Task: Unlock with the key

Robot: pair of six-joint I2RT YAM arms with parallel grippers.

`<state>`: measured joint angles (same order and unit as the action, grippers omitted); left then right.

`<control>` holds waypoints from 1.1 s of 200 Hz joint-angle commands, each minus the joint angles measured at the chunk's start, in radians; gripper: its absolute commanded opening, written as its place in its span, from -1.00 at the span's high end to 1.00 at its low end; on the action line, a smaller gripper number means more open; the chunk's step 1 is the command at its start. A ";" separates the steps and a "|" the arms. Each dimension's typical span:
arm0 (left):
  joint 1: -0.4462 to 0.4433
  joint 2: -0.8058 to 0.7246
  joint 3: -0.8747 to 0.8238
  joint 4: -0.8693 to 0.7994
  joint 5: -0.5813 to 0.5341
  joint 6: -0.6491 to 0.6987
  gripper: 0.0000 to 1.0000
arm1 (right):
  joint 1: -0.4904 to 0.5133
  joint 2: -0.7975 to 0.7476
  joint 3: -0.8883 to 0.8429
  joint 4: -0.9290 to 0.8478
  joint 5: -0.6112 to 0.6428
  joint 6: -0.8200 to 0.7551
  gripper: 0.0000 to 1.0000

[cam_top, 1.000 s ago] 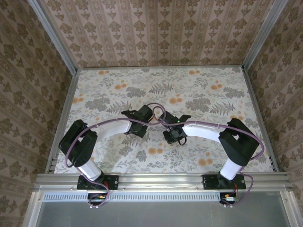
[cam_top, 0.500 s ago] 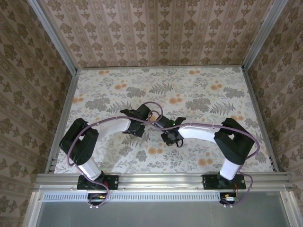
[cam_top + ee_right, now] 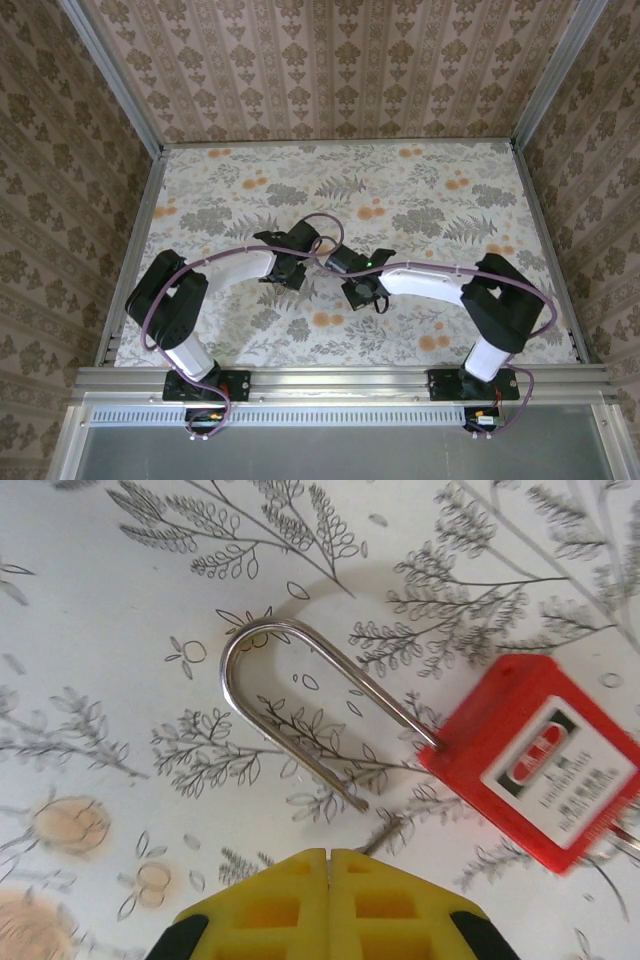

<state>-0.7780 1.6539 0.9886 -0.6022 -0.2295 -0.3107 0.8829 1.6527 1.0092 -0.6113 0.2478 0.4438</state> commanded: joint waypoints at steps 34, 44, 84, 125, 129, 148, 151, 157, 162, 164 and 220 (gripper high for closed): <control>0.002 -0.035 -0.013 0.026 0.050 0.025 0.05 | -0.038 -0.213 0.056 -0.110 -0.086 -0.006 1.00; 0.001 -0.043 -0.013 0.030 0.054 0.032 0.00 | -0.047 -0.244 0.072 -0.132 -0.104 -0.009 1.00; -0.023 -0.224 -0.090 0.147 0.103 0.125 -0.14 | -0.086 -0.357 0.175 -0.221 -0.171 -0.013 1.00; -0.127 -0.506 -0.291 0.438 0.154 0.226 -0.06 | -0.103 -0.392 0.278 -0.273 -0.205 -0.001 1.00; -0.142 -0.530 -0.307 0.463 0.149 0.235 -0.03 | -0.105 -0.394 0.287 -0.275 -0.208 0.002 1.00; -0.226 -0.617 -0.367 0.571 0.162 0.295 0.17 | -0.104 -0.400 0.321 -0.277 -0.237 0.019 1.00; -0.240 -0.626 -0.373 0.589 0.151 0.303 0.22 | -0.103 -0.401 0.324 -0.277 -0.242 0.021 1.00; -0.264 -0.640 -0.384 0.618 0.142 0.323 0.28 | -0.101 -0.403 0.331 -0.277 -0.246 0.026 1.00; -0.285 -0.648 -0.390 0.643 0.134 0.340 0.29 | -0.101 -0.405 0.337 -0.278 -0.249 0.030 1.00; -0.292 -0.650 -0.391 0.653 0.127 0.345 0.30 | -0.102 -0.406 0.339 -0.277 -0.250 0.031 1.00; -0.366 -0.544 -0.351 0.878 0.090 0.423 0.04 | -0.089 -0.451 0.354 -0.253 -0.279 0.077 1.00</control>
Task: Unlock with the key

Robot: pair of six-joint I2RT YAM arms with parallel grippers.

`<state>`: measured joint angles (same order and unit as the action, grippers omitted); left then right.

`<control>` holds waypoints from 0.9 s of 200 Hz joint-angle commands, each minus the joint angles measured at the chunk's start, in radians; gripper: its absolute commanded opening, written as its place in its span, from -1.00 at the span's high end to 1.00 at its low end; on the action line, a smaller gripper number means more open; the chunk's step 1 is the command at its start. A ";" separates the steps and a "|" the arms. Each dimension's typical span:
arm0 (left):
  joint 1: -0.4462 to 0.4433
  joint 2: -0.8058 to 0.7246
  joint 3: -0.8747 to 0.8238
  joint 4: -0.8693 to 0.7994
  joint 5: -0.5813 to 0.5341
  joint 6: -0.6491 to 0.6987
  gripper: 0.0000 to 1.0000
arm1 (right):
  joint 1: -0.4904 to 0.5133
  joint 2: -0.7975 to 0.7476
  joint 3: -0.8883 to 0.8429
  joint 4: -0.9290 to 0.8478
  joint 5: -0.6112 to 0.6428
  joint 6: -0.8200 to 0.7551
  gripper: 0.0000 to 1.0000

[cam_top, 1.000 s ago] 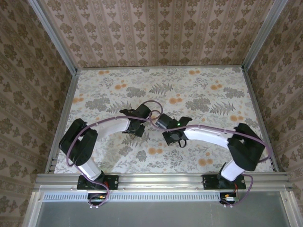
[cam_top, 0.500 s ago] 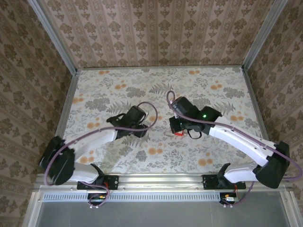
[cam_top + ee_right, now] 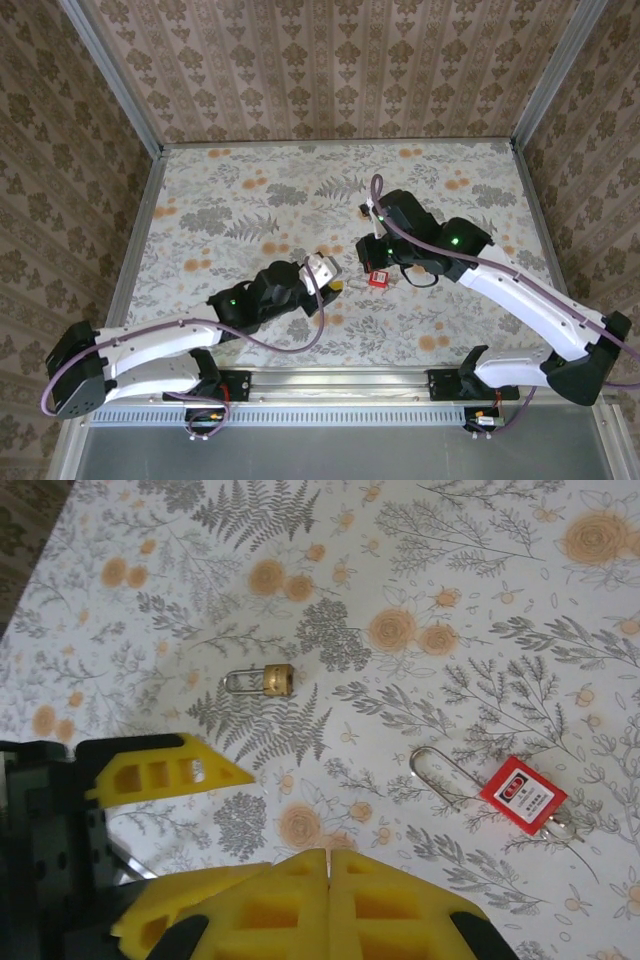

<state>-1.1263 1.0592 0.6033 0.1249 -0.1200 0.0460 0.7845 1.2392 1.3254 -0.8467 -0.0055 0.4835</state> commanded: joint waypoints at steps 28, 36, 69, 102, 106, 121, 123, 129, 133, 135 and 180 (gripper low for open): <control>-0.026 0.104 0.040 0.271 -0.032 0.080 0.02 | 0.016 -0.062 0.029 -0.004 -0.024 0.055 1.00; -0.026 0.111 0.036 0.306 -0.039 0.083 0.02 | 0.017 -0.070 0.027 -0.002 -0.024 0.058 1.00; -0.024 0.144 0.048 0.404 -0.049 0.089 0.13 | 0.022 -0.089 0.013 0.012 -0.033 0.069 1.00; -0.024 0.175 0.088 0.421 -0.023 0.098 0.20 | 0.023 -0.105 0.005 0.021 -0.036 0.075 1.00; -0.023 0.178 0.094 0.422 -0.014 0.097 0.20 | 0.023 -0.106 0.005 0.021 -0.036 0.075 1.00; -0.024 0.186 0.108 0.420 0.003 0.096 0.23 | 0.024 -0.109 0.003 0.023 -0.033 0.075 1.00; -0.024 0.186 0.108 0.420 0.006 0.095 0.23 | 0.024 -0.109 0.002 0.023 -0.034 0.076 1.00; -0.025 0.189 0.112 0.420 0.011 0.094 0.25 | 0.023 -0.110 0.003 0.022 -0.034 0.075 1.00; -0.024 0.191 0.114 0.420 0.009 0.093 0.26 | 0.023 -0.112 0.002 0.023 -0.035 0.075 1.00; -0.024 0.191 0.116 0.419 0.009 0.092 0.26 | 0.023 -0.112 0.002 0.023 -0.035 0.075 1.00; -0.024 0.194 0.118 0.413 0.001 0.091 0.42 | 0.023 -0.122 -0.006 0.024 -0.033 0.076 1.00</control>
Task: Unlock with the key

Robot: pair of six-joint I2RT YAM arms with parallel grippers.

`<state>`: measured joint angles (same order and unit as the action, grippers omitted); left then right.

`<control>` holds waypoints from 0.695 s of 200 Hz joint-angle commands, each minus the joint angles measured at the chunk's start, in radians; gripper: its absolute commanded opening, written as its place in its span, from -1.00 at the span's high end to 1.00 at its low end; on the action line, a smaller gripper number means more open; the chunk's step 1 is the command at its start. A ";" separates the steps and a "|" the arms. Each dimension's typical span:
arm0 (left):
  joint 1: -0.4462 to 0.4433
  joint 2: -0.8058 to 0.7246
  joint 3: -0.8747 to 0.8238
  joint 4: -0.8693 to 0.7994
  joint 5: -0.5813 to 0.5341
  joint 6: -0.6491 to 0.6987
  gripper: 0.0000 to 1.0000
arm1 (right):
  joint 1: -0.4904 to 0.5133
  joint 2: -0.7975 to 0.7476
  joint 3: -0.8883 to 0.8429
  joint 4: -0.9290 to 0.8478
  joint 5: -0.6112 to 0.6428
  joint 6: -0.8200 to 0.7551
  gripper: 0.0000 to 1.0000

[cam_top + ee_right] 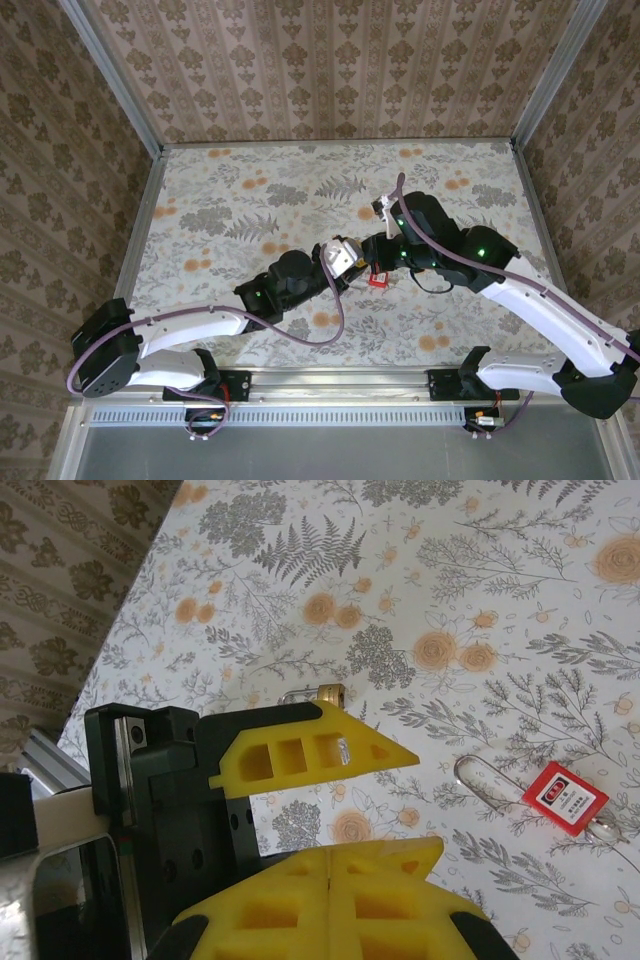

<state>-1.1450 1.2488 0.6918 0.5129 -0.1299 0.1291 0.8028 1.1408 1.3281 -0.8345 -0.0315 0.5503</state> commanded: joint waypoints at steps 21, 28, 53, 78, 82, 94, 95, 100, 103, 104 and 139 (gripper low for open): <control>-0.005 0.003 0.024 0.024 0.007 0.006 0.50 | 0.004 -0.024 -0.010 0.011 -0.005 0.010 1.00; -0.005 0.001 0.024 0.023 0.005 0.006 0.51 | 0.004 -0.026 -0.010 0.012 -0.004 0.010 1.00; -0.005 -0.005 0.018 0.019 0.001 0.005 0.58 | 0.005 -0.026 -0.008 0.014 0.000 0.010 1.00; -0.006 -0.018 0.015 0.017 -0.003 0.010 0.72 | 0.005 -0.023 -0.009 0.014 0.001 0.011 1.00; -0.006 -0.020 0.015 0.016 -0.004 0.011 0.74 | 0.004 -0.023 -0.010 0.015 0.000 0.011 1.00; -0.005 -0.024 0.017 0.011 -0.009 0.014 0.82 | 0.004 -0.020 -0.010 0.017 -0.002 0.013 1.00; -0.006 -0.025 0.017 0.011 -0.011 0.015 0.83 | 0.005 -0.020 -0.011 0.017 -0.004 0.013 1.00; -0.006 -0.027 0.017 0.008 -0.019 0.016 0.86 | 0.005 -0.019 -0.010 0.017 -0.004 0.014 1.00; -0.005 -0.028 0.017 0.006 -0.022 0.017 0.88 | 0.005 -0.020 -0.012 0.018 -0.004 0.014 1.00; -0.005 -0.029 0.017 0.005 -0.023 0.018 0.89 | 0.006 -0.020 -0.012 0.018 -0.004 0.015 1.00; -0.005 -0.044 0.024 -0.047 -0.074 0.049 1.00 | 0.004 -0.028 -0.020 0.024 0.011 0.024 0.75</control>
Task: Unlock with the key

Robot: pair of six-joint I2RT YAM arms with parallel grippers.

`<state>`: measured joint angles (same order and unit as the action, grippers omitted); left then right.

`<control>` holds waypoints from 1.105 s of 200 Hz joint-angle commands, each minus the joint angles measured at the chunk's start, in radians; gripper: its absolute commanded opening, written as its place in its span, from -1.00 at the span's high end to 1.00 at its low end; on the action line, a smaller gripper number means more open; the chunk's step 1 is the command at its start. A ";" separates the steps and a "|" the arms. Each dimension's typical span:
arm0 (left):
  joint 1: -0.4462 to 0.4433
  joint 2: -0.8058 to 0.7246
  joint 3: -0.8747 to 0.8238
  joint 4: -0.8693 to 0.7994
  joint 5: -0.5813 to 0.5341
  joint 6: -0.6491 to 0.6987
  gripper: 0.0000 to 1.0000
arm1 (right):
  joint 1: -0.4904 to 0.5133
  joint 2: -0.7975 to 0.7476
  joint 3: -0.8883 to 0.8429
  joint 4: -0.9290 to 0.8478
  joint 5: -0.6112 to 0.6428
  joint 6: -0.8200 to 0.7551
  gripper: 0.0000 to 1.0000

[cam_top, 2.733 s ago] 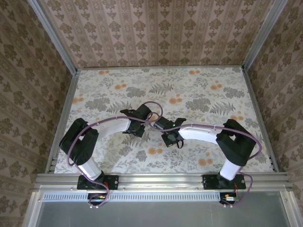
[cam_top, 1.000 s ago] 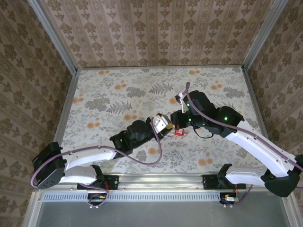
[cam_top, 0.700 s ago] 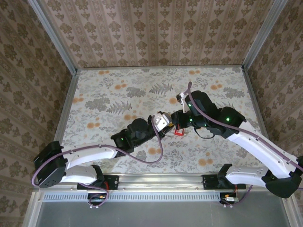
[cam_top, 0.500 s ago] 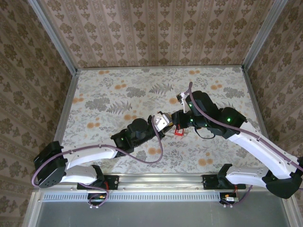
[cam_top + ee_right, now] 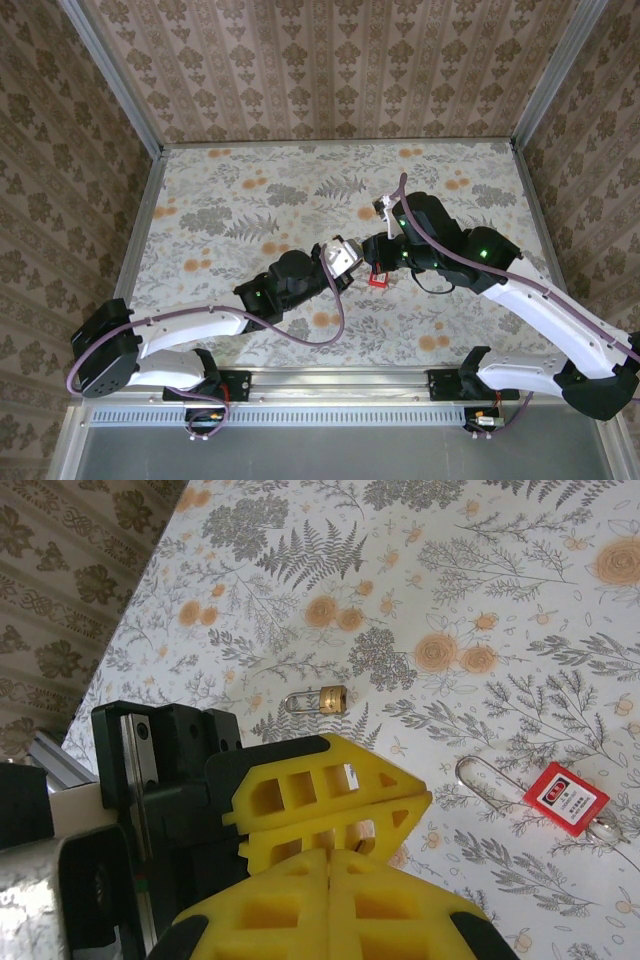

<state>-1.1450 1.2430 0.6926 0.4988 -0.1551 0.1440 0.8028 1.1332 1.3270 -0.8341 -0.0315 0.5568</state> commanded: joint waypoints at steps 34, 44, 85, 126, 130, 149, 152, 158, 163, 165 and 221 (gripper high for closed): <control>-0.006 -0.055 0.039 -0.103 -0.113 0.086 1.00 | -0.004 -0.027 -0.030 0.044 0.009 0.024 0.73; -0.007 -0.059 0.040 -0.107 -0.119 0.102 1.00 | -0.006 -0.028 -0.033 0.052 0.006 0.028 0.69; -0.007 -0.059 0.033 -0.093 -0.128 0.086 1.00 | -0.013 -0.026 -0.047 0.086 -0.008 0.045 0.89; 0.003 -0.052 0.011 -0.138 -0.183 0.069 1.00 | -0.079 -0.053 -0.128 0.082 0.006 0.043 0.83; 0.003 -0.054 0.007 -0.146 -0.191 0.062 1.00 | -0.097 -0.059 -0.156 0.082 0.007 0.043 0.76; 0.012 -0.068 -0.026 -0.157 -0.209 0.030 1.00 | -0.204 -0.054 -0.286 0.075 0.008 0.022 0.57; 0.015 -0.069 -0.029 -0.159 -0.211 0.022 1.00 | -0.218 -0.051 -0.305 0.076 0.017 0.022 0.56; 0.019 -0.070 -0.034 -0.168 -0.215 0.011 1.00 | -0.245 -0.048 -0.352 0.087 0.021 0.023 0.50; 0.022 -0.070 -0.038 -0.173 -0.218 0.003 1.00 | -0.266 -0.044 -0.390 0.102 0.014 0.027 0.47; 0.022 -0.070 -0.040 -0.174 -0.220 0.002 1.00 | -0.273 -0.043 -0.404 0.108 0.014 0.028 0.46; 0.025 -0.077 -0.069 -0.203 -0.224 -0.078 0.70 | -0.284 -0.174 -0.634 -0.011 0.123 0.271 0.39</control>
<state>-1.1244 1.1889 0.6449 0.3172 -0.3676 0.1322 0.5144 1.0756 0.7570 -0.7513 0.0021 0.6647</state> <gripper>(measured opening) 0.145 0.296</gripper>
